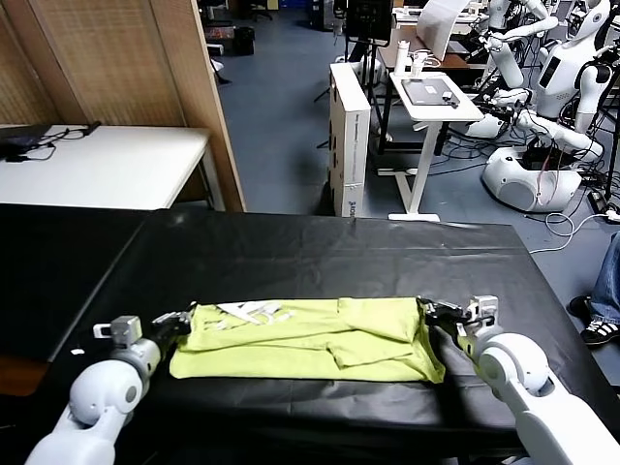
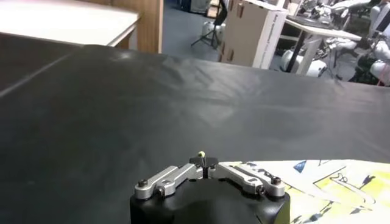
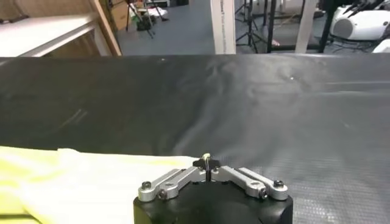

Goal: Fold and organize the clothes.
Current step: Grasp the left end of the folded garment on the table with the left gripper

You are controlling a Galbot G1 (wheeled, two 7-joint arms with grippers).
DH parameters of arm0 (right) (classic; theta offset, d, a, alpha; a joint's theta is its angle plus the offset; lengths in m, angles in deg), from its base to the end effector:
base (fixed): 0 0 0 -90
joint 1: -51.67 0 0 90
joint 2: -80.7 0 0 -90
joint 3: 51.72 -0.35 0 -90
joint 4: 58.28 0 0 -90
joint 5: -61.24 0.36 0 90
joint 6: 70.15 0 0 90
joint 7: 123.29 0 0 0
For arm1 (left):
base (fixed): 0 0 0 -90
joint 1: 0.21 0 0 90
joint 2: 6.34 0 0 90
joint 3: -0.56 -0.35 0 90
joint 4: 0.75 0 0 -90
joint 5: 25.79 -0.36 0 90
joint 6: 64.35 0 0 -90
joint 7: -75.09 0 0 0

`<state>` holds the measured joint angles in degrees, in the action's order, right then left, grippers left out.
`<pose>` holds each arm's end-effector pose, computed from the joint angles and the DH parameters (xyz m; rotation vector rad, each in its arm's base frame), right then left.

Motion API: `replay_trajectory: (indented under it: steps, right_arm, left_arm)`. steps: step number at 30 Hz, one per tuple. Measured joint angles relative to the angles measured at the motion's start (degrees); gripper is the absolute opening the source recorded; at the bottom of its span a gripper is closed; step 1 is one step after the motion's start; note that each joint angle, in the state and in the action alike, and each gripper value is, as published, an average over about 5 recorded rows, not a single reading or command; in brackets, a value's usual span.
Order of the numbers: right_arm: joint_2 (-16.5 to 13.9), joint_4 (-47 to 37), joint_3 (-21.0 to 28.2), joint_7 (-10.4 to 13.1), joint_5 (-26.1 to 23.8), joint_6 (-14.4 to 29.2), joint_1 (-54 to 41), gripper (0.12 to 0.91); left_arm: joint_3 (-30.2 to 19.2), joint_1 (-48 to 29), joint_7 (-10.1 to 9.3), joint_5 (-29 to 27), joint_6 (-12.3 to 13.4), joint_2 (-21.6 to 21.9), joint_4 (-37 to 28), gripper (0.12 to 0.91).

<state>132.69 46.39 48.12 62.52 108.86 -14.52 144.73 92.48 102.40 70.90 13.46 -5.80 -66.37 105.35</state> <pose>0.3298 -0.1125 -0.2586 0.3226 -2.5431 -0.0955 0.2913 0.1350 -0.2813 -0.1153 -2.6150 0.1535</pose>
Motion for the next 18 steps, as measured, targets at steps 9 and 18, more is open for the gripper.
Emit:
replay_trajectory:
  steps: [9,18]
  right_arm:
    - [-1.65,3.71,-2.91,-4.74,-0.51,6.09,2.70,0.731]
    - [-4.81,10.28,-10.52,-9.12,0.94,13.61,10.50,0.906]
  left_arm:
    - [1.74,1.12,-0.58,1.82,-0.77,1.30,2.49,0.586]
    - [7.09,5.97,6.32,15.36,-6.29,9.00,4.21,0.903]
